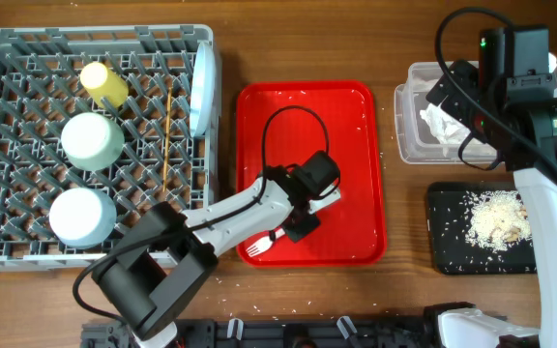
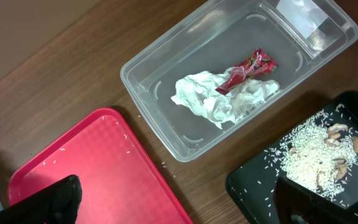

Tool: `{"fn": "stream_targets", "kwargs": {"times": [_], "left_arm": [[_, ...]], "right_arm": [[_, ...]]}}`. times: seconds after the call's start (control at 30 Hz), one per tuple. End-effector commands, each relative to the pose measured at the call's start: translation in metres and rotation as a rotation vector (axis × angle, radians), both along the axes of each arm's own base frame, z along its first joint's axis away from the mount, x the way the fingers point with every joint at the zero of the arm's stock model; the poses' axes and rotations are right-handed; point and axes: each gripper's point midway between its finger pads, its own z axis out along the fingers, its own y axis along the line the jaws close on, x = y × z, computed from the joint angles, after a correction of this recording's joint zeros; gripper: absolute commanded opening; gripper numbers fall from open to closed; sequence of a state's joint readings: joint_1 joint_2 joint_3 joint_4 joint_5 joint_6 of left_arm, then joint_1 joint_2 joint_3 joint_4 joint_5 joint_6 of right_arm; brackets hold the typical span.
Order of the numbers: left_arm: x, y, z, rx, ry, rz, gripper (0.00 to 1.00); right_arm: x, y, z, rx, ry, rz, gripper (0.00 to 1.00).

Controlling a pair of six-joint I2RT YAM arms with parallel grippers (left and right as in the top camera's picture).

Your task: Sort waste into correct bins and load items into the dishwasher rack

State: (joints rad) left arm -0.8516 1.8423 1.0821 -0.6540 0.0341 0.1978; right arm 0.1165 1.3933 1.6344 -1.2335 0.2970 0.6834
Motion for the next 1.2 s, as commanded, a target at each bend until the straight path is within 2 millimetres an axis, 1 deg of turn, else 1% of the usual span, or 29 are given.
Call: {"fn": "stream_targets", "kwargs": {"times": [0.0,0.03,0.07,0.13,0.17,0.2,0.23,0.27,0.3,0.37,0.4,0.43,0.47,0.5,0.53,0.57,0.67,0.73,0.8,0.83,0.87,0.9,0.93,1.0,1.03,1.1,1.17], "left_arm": [[0.007,-0.009,-0.023,-0.049,0.018,0.061,0.33],[0.023,-0.015,-0.019,-0.103,-0.01,0.145,0.34],[0.03,-0.013,-0.018,-0.117,-0.017,0.181,0.4],[0.031,-0.002,-0.019,-0.092,0.002,0.206,0.42],[0.029,0.006,-0.016,-0.076,0.022,0.248,0.46],[0.03,0.01,-0.01,-0.083,0.029,0.309,0.56],[0.032,0.01,-0.003,-0.1,0.028,0.367,0.63],[0.036,0.01,0.006,-0.126,0.019,0.412,0.64],[0.041,0.008,0.021,-0.163,-0.007,0.417,0.66],[0.043,0.005,0.047,-0.217,-0.04,0.412,0.68],[0.034,0.008,0.06,-0.232,-0.023,0.405,0.71],[0.023,0.013,0.065,-0.219,0.013,0.402,0.71],[-0.001,0.023,0.063,-0.174,0.108,0.399,0.7],[-0.021,0.026,0.061,-0.153,0.206,0.394,0.69],[-0.035,0.033,0.055,-0.113,0.262,0.397,0.66],[-0.041,0.04,0.048,-0.077,0.272,0.402,0.65],[-0.045,0.063,0.026,0.008,0.233,0.417,0.66],[-0.052,0.07,0.015,0.026,0.239,0.418,0.64],[-0.051,0.069,0.005,0.005,0.223,0.412,0.63],[-0.044,0.067,0.001,-0.018,0.185,0.404,0.63],[-0.032,0.063,-0.001,-0.042,0.129,0.404,0.58],[-0.024,0.06,-0.001,-0.058,0.097,0.405,0.56],[-0.022,0.06,-0.001,-0.061,0.086,0.405,0.56],[-0.027,0.062,-0.004,-0.046,0.092,0.375,0.56],[-0.031,0.062,-0.008,-0.031,0.103,0.365,0.54],[-0.041,0.059,-0.018,0.004,0.118,0.315,0.52],[-0.044,0.06,-0.024,0.059,0.078,0.284,0.52]], "right_arm": [[0.002,-0.003,0.001,-0.015,-0.003,-0.01,1.0],[0.002,-0.003,0.001,-0.015,-0.003,-0.01,1.0],[0.002,-0.003,0.001,-0.015,-0.003,-0.011,1.0],[0.002,-0.003,0.001,-0.015,-0.003,-0.01,1.0],[0.002,-0.003,0.001,-0.015,-0.003,-0.01,1.0],[0.002,-0.003,0.001,-0.015,-0.003,-0.01,1.0],[0.002,-0.003,0.001,-0.015,-0.003,-0.01,1.0],[0.002,-0.003,0.001,-0.015,-0.003,-0.01,1.0],[0.002,-0.003,0.001,-0.015,-0.003,-0.01,1.0],[0.002,-0.003,0.001,-0.015,-0.003,-0.01,1.0],[0.002,-0.003,0.001,-0.015,-0.003,-0.01,1.0],[0.002,-0.003,0.001,-0.015,-0.003,-0.01,1.0],[0.002,-0.003,0.001,-0.015,-0.003,-0.01,1.0],[0.002,-0.003,0.001,-0.015,-0.003,-0.01,1.0],[0.002,-0.003,0.001,-0.015,-0.003,-0.01,1.0],[0.002,-0.003,0.001,-0.015,-0.003,-0.01,1.0],[0.002,-0.003,0.001,-0.015,-0.003,-0.01,1.0],[0.002,-0.003,0.001,-0.014,-0.003,-0.011,1.0],[0.002,-0.003,0.001,-0.015,-0.003,-0.01,1.0],[0.002,-0.003,0.001,-0.014,-0.003,-0.011,1.0],[0.002,-0.003,0.001,-0.015,-0.003,-0.01,1.0],[0.002,-0.003,0.001,-0.014,-0.003,-0.011,1.0],[0.002,-0.003,0.001,-0.014,-0.003,-0.011,1.0],[0.002,-0.003,0.001,-0.015,-0.003,-0.01,1.0],[0.002,-0.003,0.001,-0.015,-0.003,-0.01,1.0],[0.002,-0.003,0.001,-0.015,-0.003,-0.01,1.0],[0.002,-0.003,0.001,-0.014,-0.003,-0.011,1.0]]}}
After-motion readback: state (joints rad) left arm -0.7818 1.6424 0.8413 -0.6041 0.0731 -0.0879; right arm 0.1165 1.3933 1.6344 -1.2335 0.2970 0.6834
